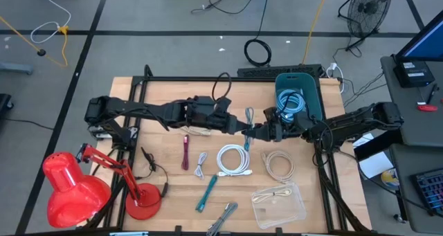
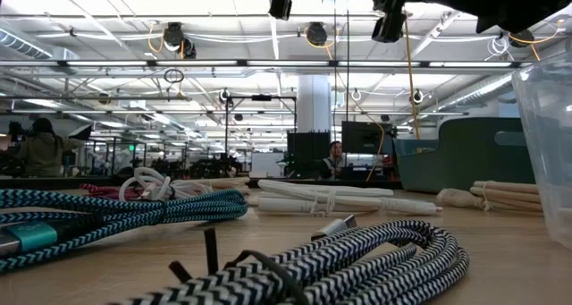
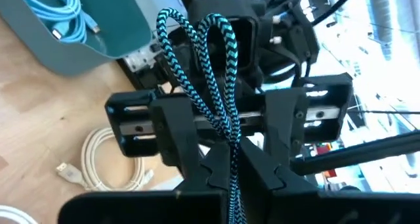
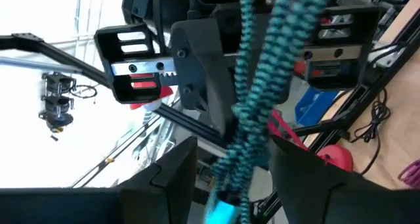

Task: Pick & Place USB Port
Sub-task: Put the top blue charger cable into the transparent bin

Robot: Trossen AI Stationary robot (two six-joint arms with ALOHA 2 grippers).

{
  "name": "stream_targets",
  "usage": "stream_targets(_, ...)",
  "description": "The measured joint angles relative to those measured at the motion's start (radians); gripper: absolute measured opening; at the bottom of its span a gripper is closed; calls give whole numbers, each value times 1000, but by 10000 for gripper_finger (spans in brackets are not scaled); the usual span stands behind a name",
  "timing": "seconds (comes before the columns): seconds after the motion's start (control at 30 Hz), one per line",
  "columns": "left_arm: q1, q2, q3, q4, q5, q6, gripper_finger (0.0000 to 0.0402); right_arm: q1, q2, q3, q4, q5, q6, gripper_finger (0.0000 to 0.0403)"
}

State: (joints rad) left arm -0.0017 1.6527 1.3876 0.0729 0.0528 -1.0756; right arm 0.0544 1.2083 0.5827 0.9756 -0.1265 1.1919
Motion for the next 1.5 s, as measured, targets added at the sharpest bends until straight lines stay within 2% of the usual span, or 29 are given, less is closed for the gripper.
stream_targets(0.53, 2, 0, 0, 2, 1, 2, 13, 0, 0, 0, -8, -10, -2, 57)
stream_targets(0.8, 3, 0, 0, 13, 2, 26, 9, 0, 0, 0, -6, -11, -3, 44)
stream_targets(0.9, 11, 0, -1, 45, 6, 36, 27, -1, -2, 0, 2, -23, -3, 43)
stream_targets(1.17, 50, -39, 0, 74, -5, 61, 114, 10, -8, 0, -9, -44, -9, 42)
stream_targets(1.3, 67, -66, 0, 67, -5, 83, 140, 19, -9, 0, -10, -65, -13, 42)
stream_targets(1.4, 79, -87, 0, 56, -5, 94, 148, 20, -9, 0, 23, -116, -25, 42)
stream_targets(1.5, 82, -105, 0, 43, -1, 100, 148, 26, -10, 0, 47, -213, -32, 42)
